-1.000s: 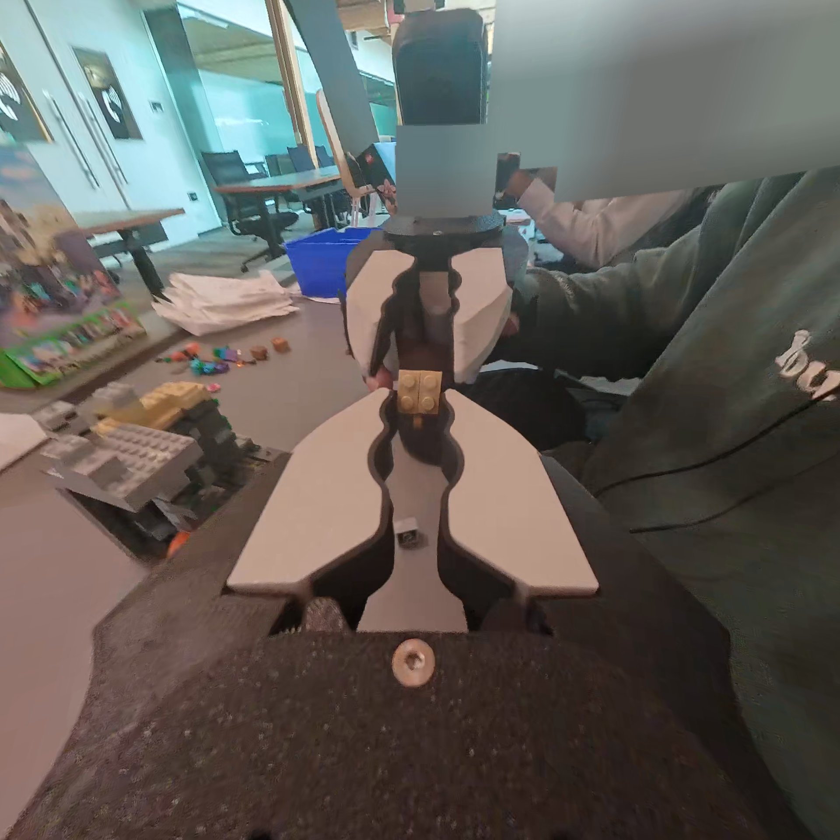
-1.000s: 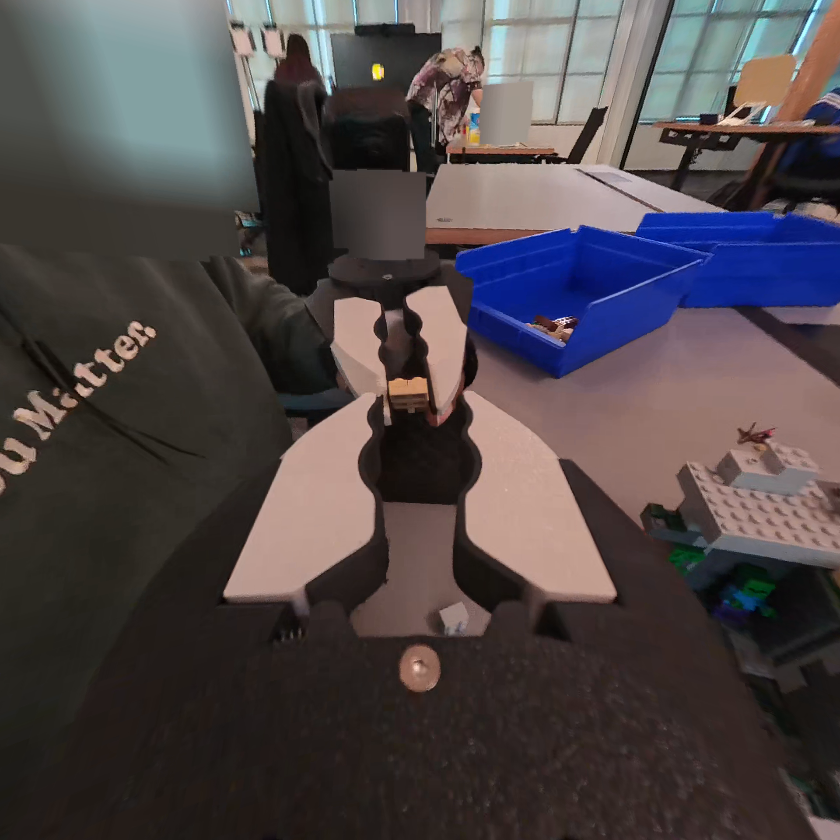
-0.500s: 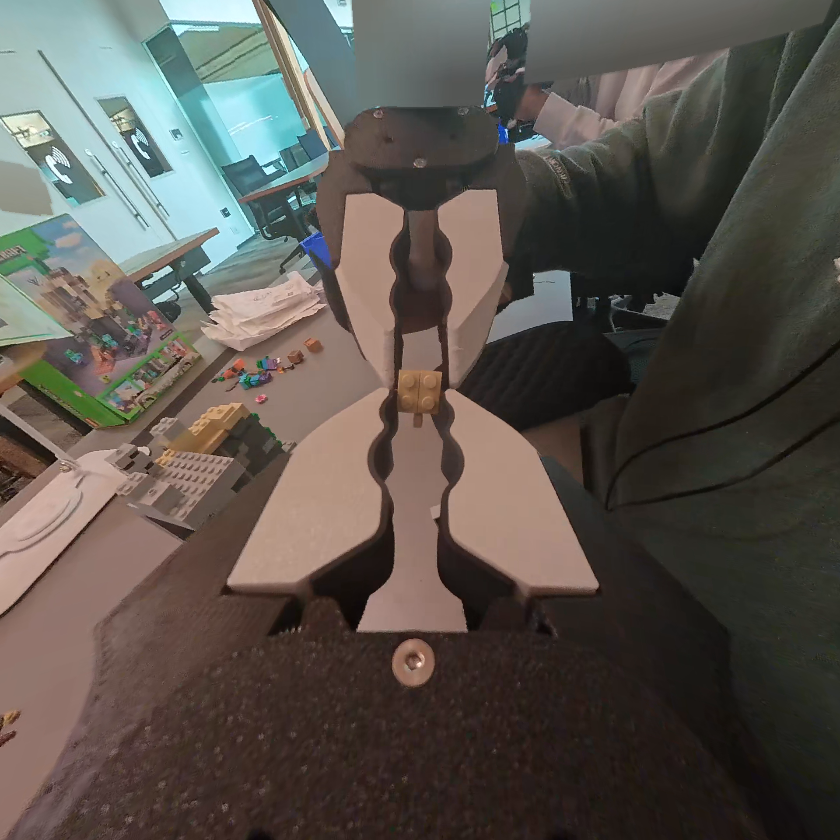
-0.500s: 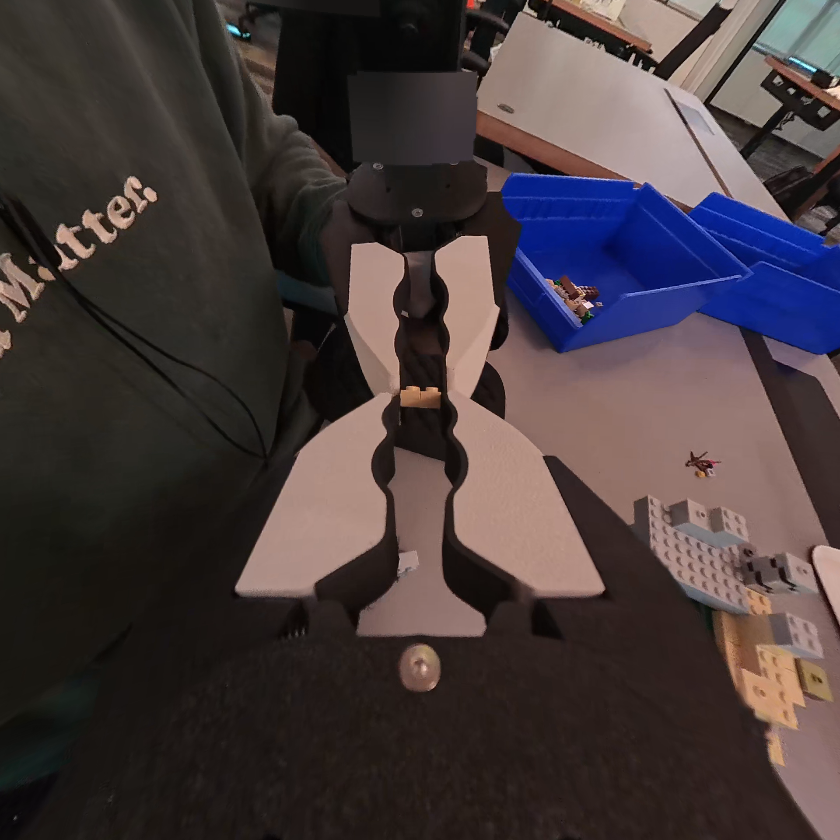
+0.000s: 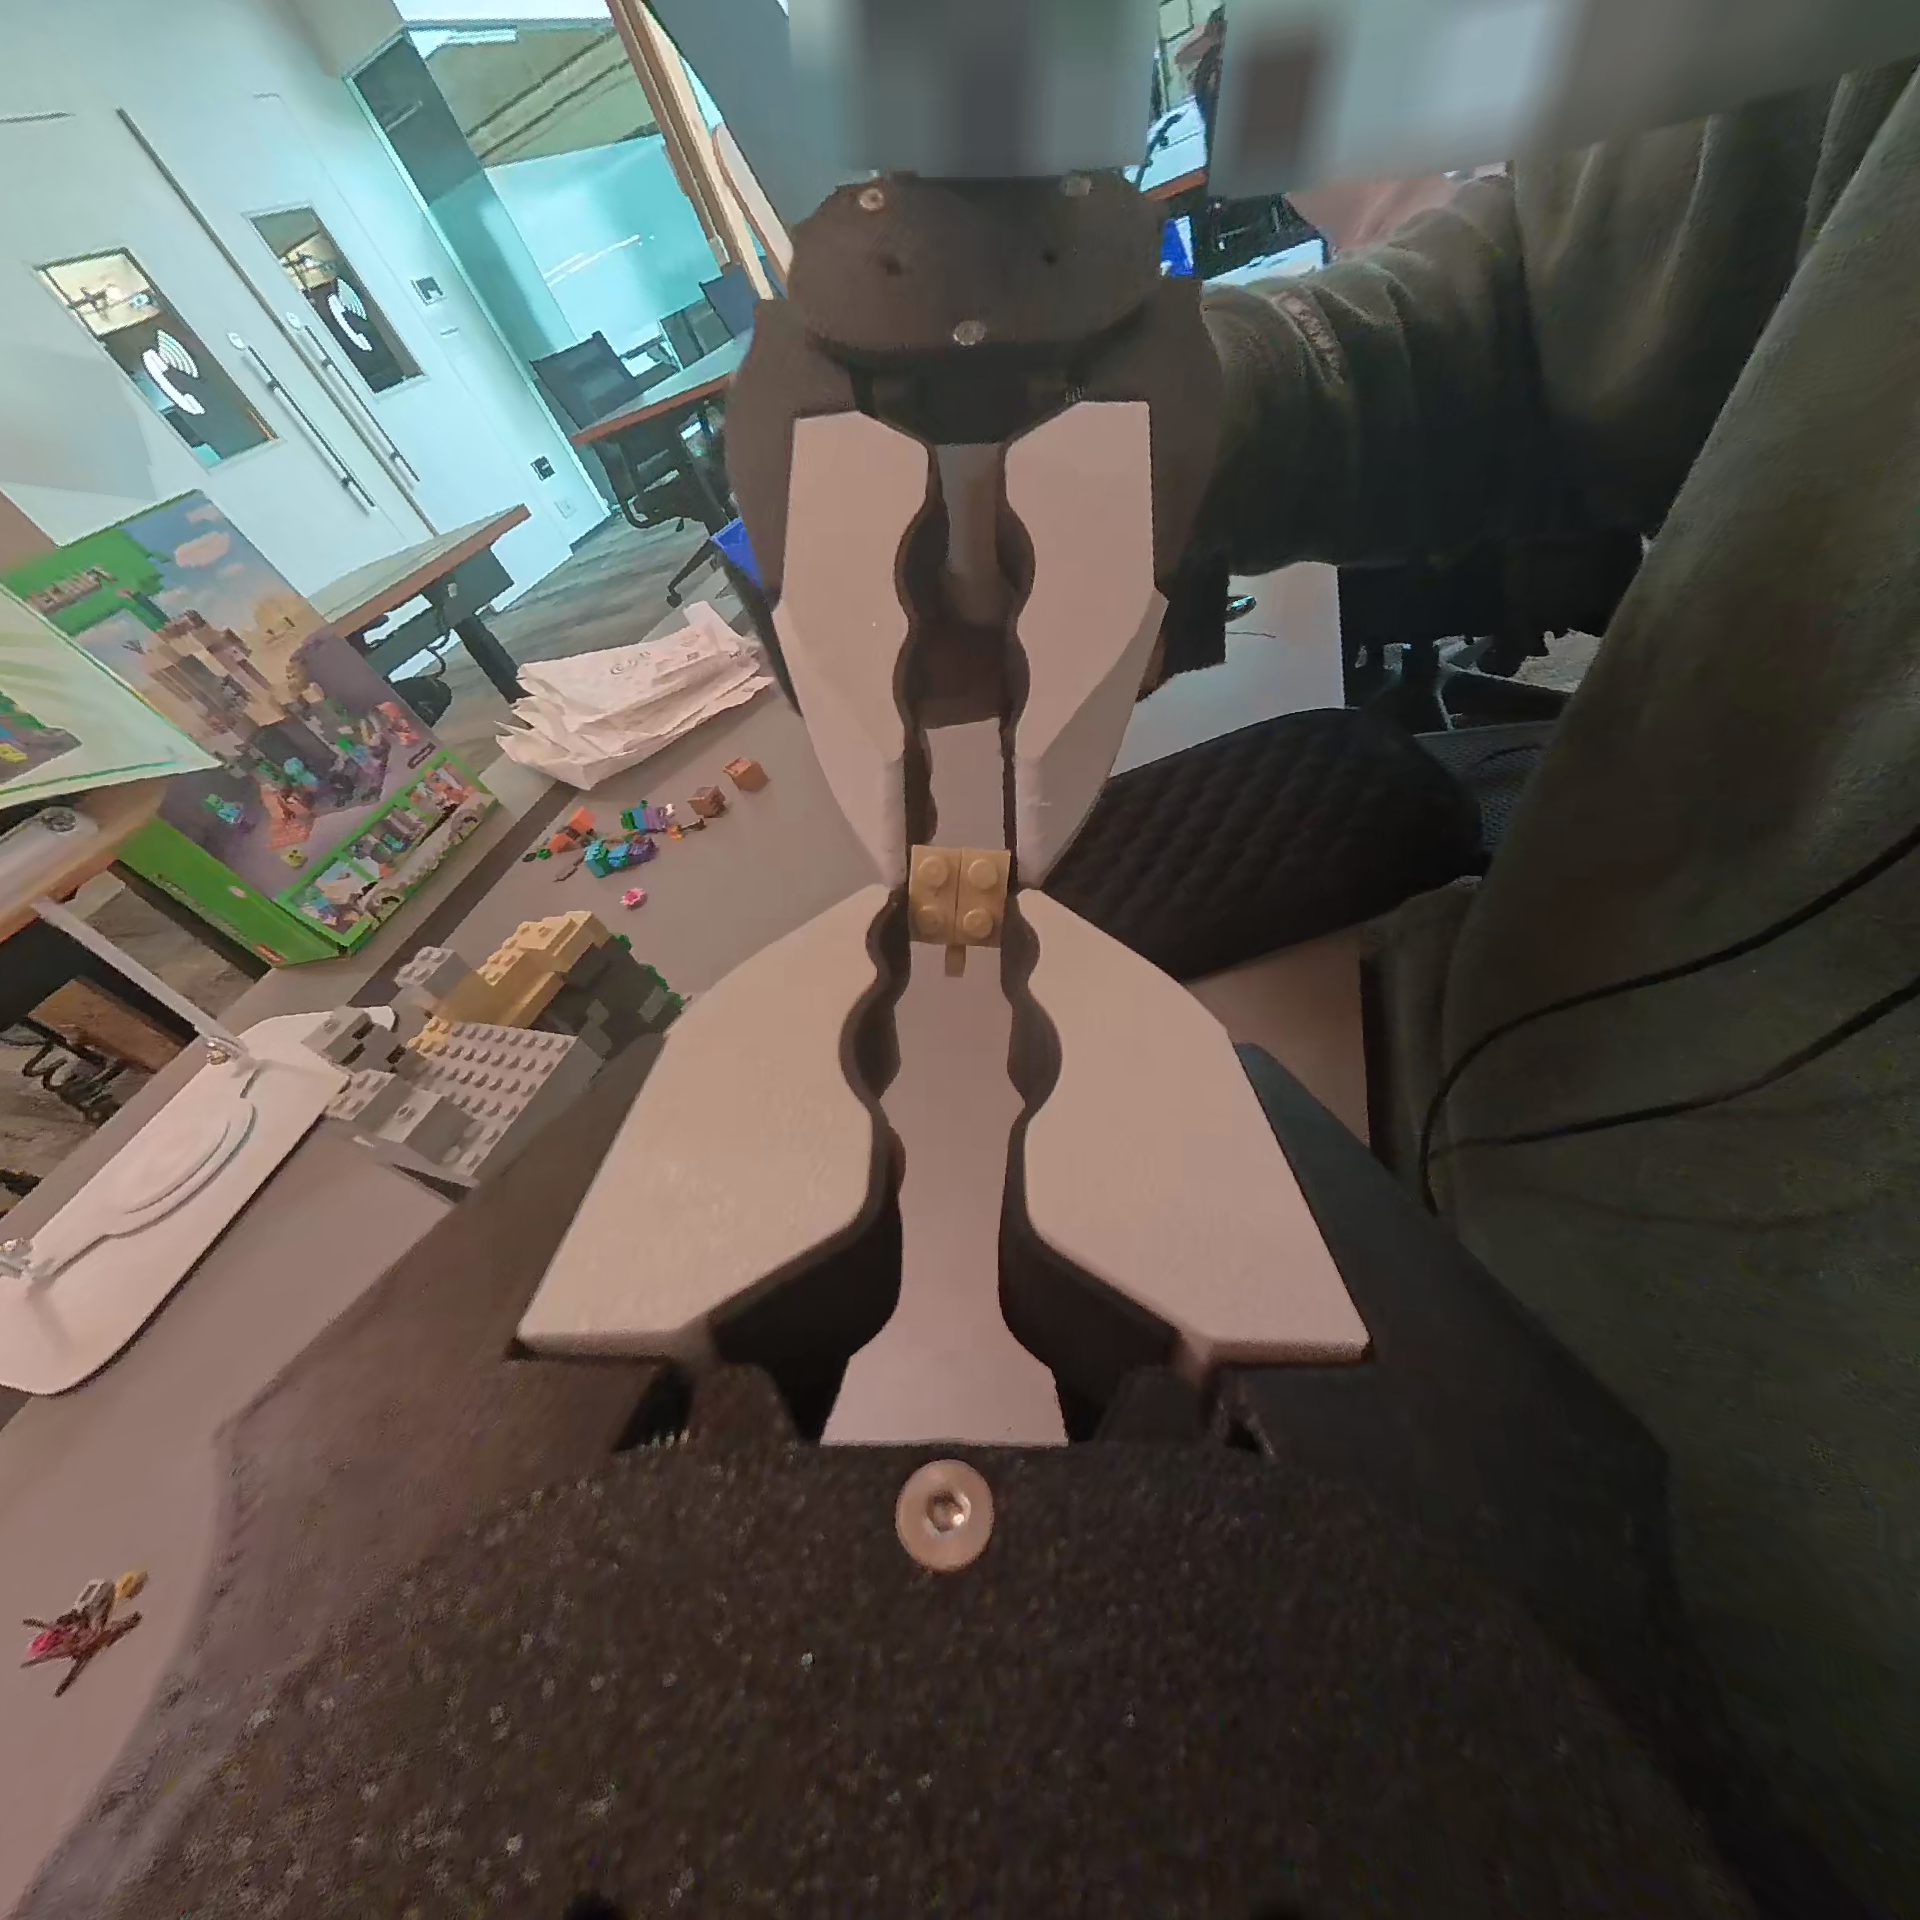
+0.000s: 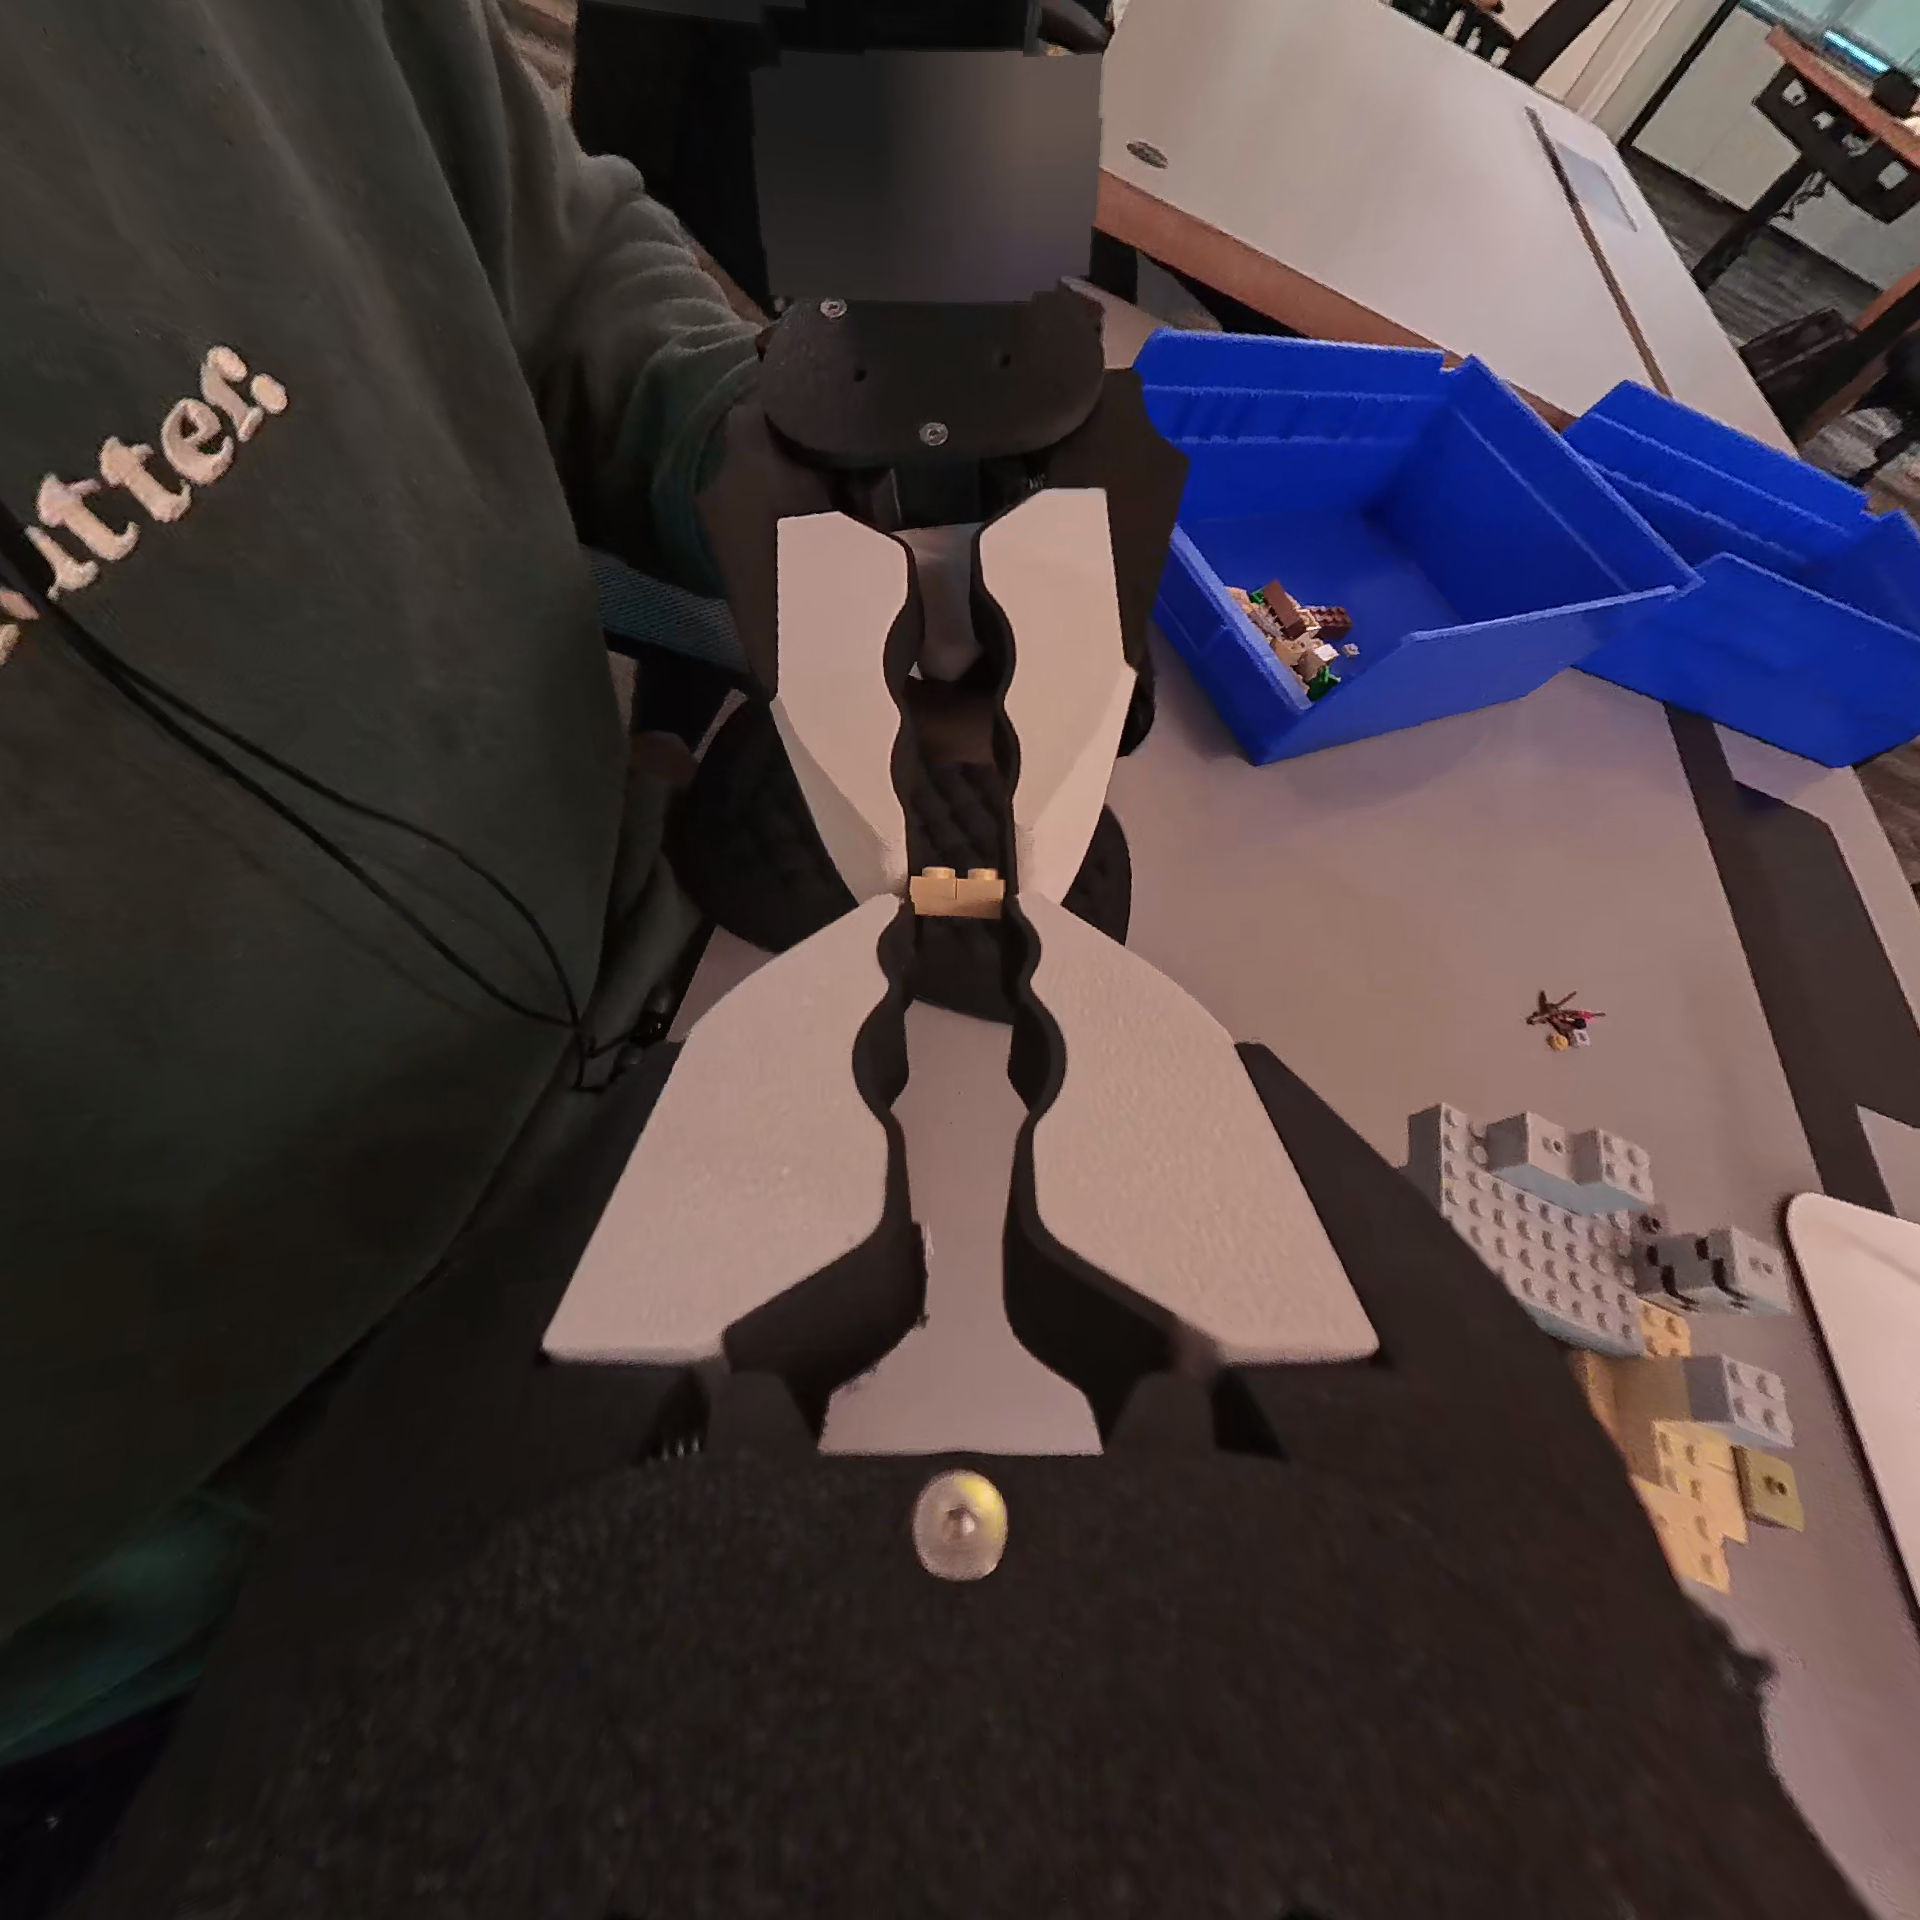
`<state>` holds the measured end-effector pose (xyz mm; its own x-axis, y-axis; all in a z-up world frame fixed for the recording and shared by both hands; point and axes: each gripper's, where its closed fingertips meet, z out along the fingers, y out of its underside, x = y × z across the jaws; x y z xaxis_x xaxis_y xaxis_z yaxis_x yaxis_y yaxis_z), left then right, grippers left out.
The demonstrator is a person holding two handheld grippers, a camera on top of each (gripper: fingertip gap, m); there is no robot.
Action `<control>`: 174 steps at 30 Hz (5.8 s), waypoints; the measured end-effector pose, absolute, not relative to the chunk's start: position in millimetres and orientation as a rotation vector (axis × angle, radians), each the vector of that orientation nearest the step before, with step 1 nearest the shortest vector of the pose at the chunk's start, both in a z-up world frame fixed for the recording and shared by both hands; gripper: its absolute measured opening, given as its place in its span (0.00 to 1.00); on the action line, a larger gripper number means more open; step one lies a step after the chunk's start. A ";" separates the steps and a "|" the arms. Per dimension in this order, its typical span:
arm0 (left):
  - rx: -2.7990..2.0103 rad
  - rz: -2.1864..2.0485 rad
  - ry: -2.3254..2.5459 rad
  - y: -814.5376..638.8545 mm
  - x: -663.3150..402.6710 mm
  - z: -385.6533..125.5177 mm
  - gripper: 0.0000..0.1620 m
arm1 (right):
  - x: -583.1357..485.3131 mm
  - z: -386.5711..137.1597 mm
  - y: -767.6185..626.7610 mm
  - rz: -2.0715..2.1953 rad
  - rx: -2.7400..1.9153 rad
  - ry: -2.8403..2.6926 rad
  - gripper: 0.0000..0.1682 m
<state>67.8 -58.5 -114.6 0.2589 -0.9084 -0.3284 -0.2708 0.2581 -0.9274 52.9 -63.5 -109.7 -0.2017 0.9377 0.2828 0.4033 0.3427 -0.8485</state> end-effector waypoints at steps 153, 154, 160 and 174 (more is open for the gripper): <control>-1.701 -1.152 2.086 -121.7 74.5 -167.2 0.11 | 66.4 -152.6 -114.0 0.805 -0.933 -2.258 0.08; -1.706 -1.155 2.094 -122.3 74.4 -167.6 0.10 | 66.7 -153.5 -115.0 0.806 -0.930 -2.274 0.08; -1.722 -1.199 2.118 -125.6 73.4 -168.7 0.10 | 67.9 -154.7 -119.3 0.891 -0.954 -2.304 0.05; -1.712 -1.642 1.820 -119.8 74.5 -142.1 0.11 | 64.3 -134.6 -109.0 0.921 -0.981 -2.083 0.05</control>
<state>74.5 -119.8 -142.1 -0.3365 -0.7759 0.5336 -0.6102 -0.2519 -0.7511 64.3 -109.0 -134.6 -0.5090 0.8227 0.2531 0.3665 0.4732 -0.8011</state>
